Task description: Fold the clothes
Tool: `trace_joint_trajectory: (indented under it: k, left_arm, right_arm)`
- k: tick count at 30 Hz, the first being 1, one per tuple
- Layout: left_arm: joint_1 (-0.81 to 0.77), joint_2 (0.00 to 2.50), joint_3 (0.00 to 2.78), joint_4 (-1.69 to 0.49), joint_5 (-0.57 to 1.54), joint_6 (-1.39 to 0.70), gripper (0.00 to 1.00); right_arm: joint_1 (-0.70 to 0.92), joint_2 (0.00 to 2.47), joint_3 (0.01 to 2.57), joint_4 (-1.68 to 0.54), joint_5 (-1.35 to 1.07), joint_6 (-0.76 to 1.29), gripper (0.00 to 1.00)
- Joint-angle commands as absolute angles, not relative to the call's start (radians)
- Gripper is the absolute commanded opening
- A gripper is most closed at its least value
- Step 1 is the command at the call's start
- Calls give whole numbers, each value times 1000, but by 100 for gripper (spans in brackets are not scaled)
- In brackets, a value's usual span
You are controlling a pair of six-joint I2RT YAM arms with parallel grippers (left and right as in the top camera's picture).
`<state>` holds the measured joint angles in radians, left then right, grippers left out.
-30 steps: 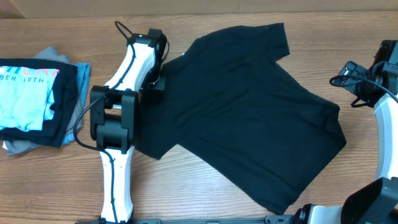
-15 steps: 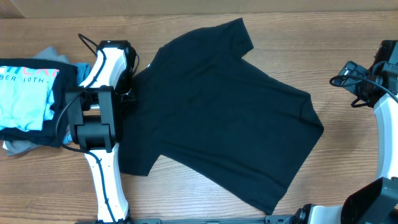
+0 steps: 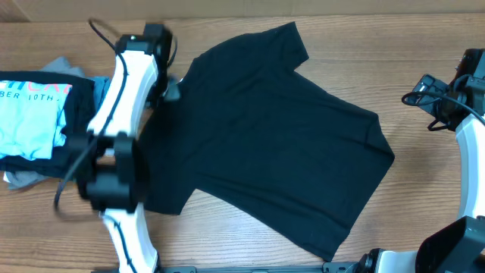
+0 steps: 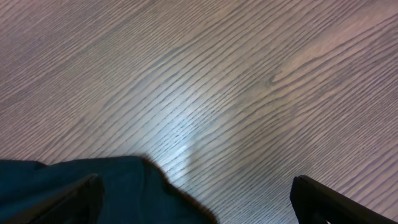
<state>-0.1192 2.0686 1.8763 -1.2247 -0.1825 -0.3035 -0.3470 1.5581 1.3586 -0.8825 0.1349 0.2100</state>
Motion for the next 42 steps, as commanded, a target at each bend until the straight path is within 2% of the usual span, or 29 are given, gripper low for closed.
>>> trace_joint_trajectory:
  k: [1, 7, 13, 14, 16, 18, 19, 38, 42]
  left_arm:
    - [-208, 1908, 1905, -1134, -88, -163, 4]
    - [-304, 1896, 1904, -1062, -16, -56, 4]
    - [-354, 1896, 1903, -1170, 78, -94, 4]
    - [-354, 1896, 1903, -1187, 79, -94, 7]
    - [-352, 1896, 1903, -1221, 58, -93, 20]
    - [-347, 1896, 1903, -1235, 27, -93, 69]
    - [-344, 1896, 1903, -1237, 12, -93, 100]
    - [-341, 1896, 1903, -1237, 11, -93, 100]
    - [-341, 1896, 1903, -1237, 12, -93, 100]
  right_arm:
    - [-349, 1551, 1374, -877, 136, 220, 100]
    - [-349, 1551, 1374, -877, 136, 220, 100]
    - [-349, 1551, 1374, -877, 136, 220, 100]
    - [-349, 1551, 1374, -877, 136, 220, 100]
    - [-349, 1551, 1374, -877, 136, 220, 100]
    - [-349, 1551, 1374, -877, 136, 220, 100]
    - [-349, 1551, 1374, -877, 136, 220, 100]
    - [-349, 1551, 1374, -877, 136, 221, 100]
    - [-349, 1551, 1374, -900, 60, 220, 100]
